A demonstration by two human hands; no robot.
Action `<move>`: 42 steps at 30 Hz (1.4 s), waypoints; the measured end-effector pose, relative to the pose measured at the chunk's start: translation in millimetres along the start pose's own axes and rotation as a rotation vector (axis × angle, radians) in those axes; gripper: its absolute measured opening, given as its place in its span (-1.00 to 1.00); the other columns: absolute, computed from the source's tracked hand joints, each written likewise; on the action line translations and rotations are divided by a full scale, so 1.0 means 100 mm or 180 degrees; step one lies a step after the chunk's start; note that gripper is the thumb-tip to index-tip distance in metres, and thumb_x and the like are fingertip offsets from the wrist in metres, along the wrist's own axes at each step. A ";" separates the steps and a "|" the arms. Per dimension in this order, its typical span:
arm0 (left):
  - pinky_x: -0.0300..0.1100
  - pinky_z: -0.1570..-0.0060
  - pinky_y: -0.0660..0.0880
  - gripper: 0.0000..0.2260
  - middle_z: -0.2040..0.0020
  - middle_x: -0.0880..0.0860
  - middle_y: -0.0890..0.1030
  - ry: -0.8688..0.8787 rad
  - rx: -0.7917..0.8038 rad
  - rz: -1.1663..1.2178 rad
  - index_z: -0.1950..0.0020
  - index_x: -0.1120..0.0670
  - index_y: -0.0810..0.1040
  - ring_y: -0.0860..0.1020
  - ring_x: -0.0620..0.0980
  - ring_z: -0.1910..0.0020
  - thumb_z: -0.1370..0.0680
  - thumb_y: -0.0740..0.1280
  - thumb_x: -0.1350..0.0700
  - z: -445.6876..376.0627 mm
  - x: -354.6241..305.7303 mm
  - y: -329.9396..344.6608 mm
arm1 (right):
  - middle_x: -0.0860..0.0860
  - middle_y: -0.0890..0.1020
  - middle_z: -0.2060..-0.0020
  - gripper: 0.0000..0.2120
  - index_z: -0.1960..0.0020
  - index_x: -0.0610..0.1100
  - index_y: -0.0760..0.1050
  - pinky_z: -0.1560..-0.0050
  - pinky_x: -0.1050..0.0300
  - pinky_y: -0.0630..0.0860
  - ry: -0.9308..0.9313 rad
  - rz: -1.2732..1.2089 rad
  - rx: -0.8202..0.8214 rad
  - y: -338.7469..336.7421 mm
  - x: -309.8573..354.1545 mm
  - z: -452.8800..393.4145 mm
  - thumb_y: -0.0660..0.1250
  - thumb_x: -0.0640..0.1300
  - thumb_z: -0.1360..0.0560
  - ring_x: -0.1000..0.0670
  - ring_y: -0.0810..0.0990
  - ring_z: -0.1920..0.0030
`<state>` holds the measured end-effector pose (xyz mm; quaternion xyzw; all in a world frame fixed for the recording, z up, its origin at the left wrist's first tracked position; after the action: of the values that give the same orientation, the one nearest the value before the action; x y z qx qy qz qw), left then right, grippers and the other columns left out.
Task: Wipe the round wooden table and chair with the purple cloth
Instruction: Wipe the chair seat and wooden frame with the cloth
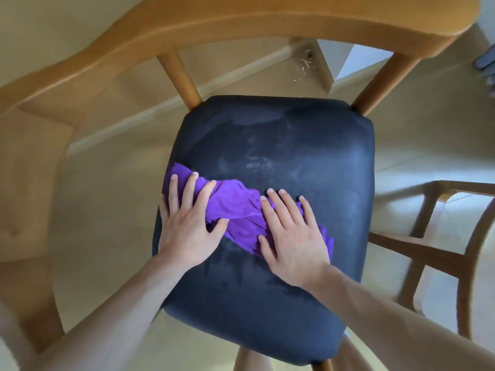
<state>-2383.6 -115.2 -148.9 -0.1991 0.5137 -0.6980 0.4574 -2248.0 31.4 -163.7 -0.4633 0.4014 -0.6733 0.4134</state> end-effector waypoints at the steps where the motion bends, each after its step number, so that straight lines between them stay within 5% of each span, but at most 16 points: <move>1: 0.36 -0.54 -0.01 -0.41 -0.62 0.02 0.16 0.0137 0.0031 -0.0005 -0.52 -0.08 0.31 -0.08 0.19 -0.64 -0.52 0.32 -0.16 0.00 0.00 -0.05 | -0.14 0.33 -0.57 -0.36 -0.58 -0.20 0.28 -0.54 -0.24 0.16 -0.0027 -0.0066 -0.0047 0.02 0.03 0.07 0.19 0.11 -0.60 -0.18 0.28 -0.56; 5: 0.30 -0.54 -0.10 -0.67 -0.35 0.06 0.44 0.0645 -0.0113 0.0119 -0.15 0.06 0.56 0.19 0.19 -0.55 -0.40 0.26 0.08 -0.18 -0.01 -0.35 | -0.07 0.51 -0.19 -0.54 -0.34 -0.13 0.42 -0.18 -0.02 0.34 0.0064 -0.0406 -0.0417 -0.06 -0.04 0.12 0.34 0.07 -0.52 -0.17 0.51 -0.13; 9: 0.23 -0.56 -0.02 -0.85 -0.02 -0.01 0.52 0.1112 0.0003 -0.0218 -0.04 0.09 0.46 0.46 0.11 -0.23 -0.52 0.30 0.27 -0.51 -0.09 -0.48 | -0.14 0.50 0.03 -0.60 -0.20 -0.17 0.47 0.11 -0.08 0.40 0.0360 -0.0464 -0.0627 -0.33 -0.28 -0.21 0.38 -0.06 -0.41 -0.25 0.50 0.10; 14: 0.04 -0.22 0.33 -0.81 -0.10 0.09 0.52 0.1208 -0.0574 -0.0001 -0.20 0.09 0.44 0.46 0.19 -0.14 -0.61 0.25 0.27 -1.22 -0.39 -0.90 | -0.21 0.48 -0.10 -0.59 -0.28 -0.19 0.47 -0.07 -0.17 0.36 0.0945 -0.0347 -0.0877 -0.93 -0.81 -0.99 0.40 -0.18 -0.45 -0.30 0.46 -0.07; 17: 0.11 -0.33 0.36 -0.62 -0.34 0.13 0.44 0.1027 -0.0968 0.0372 -0.40 0.08 0.40 0.38 0.20 -0.33 -0.58 0.28 0.27 -1.62 -0.58 -1.12 | -0.17 0.41 -0.36 -0.42 -0.45 -0.09 0.35 -0.33 -0.25 0.29 0.1496 -0.0026 -0.1134 -1.20 -1.17 -1.38 0.32 -0.16 -0.43 -0.29 0.38 -0.30; 21: 0.30 -0.55 0.02 -0.38 -0.67 0.13 0.00 0.0855 -0.0110 0.0111 -0.64 -0.19 0.05 0.03 0.28 -0.61 -0.62 0.24 -0.10 -1.85 -0.66 -0.72 | -0.11 0.06 -0.64 -0.29 -0.63 0.12 0.03 -0.50 -0.48 -0.07 0.1689 -0.0331 -0.0434 -0.87 -1.26 -1.58 0.18 0.21 -0.54 -0.25 0.03 -0.61; 24: 0.35 -0.54 -0.16 -0.39 -0.68 0.01 -0.23 0.0723 0.0352 -0.0073 -0.63 -0.31 -0.17 -0.24 0.23 -0.64 -0.66 0.07 -0.28 -1.83 -0.55 -0.31 | -0.07 0.06 -0.65 -0.31 -0.64 0.16 -0.01 -0.51 -0.47 -0.22 0.1547 -0.0112 -0.0185 -0.54 -1.14 -1.50 0.03 0.34 -0.58 -0.22 -0.05 -0.64; 27: 0.35 -0.53 0.04 -0.45 -0.65 0.11 0.04 0.0794 -0.0134 -0.0282 -0.64 -0.21 0.00 -0.01 0.29 -0.61 -0.67 0.05 -0.24 -1.73 -0.56 -0.31 | -0.10 0.32 -0.52 -0.40 -0.55 0.07 0.23 -0.49 -0.42 0.02 0.1545 0.0036 -0.0568 -0.61 -1.13 -1.48 0.09 0.28 -0.57 -0.25 0.22 -0.52; 31: 0.28 -0.19 0.41 -0.56 -0.33 0.15 0.40 0.0853 -0.0799 -0.0468 -0.46 -0.07 0.34 0.35 0.25 -0.26 -0.62 0.15 -0.19 -1.66 -0.59 -0.47 | -0.14 0.49 -0.22 -0.57 -0.28 -0.05 0.46 -0.27 -0.22 0.31 0.1420 0.0134 -0.1080 -0.76 -0.99 -1.45 0.22 0.14 -0.51 -0.25 0.44 -0.18; 42: 0.07 0.16 0.50 -0.64 -0.07 0.12 0.42 0.0873 -0.0766 -0.0419 -0.35 0.00 0.39 0.39 0.18 -0.02 -0.60 0.19 -0.10 -1.30 -0.63 -0.37 | -0.10 0.48 0.19 -0.72 0.11 -0.13 0.43 0.12 -0.06 0.31 0.1147 0.0033 -0.0958 -0.66 -0.69 -1.18 0.26 0.09 -0.41 -0.20 0.45 0.19</move>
<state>-2465.4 10.0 -154.8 -0.1886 0.6369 -0.6806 0.3093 -2357.6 136.4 -152.4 -0.3899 0.5670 -0.6756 0.2647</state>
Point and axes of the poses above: each hand's wrist, its own z-axis away from the middle knuckle, its own y-axis out of the palm, x = y × z, the point moved 8 cm from there along -z, towards the middle knuckle
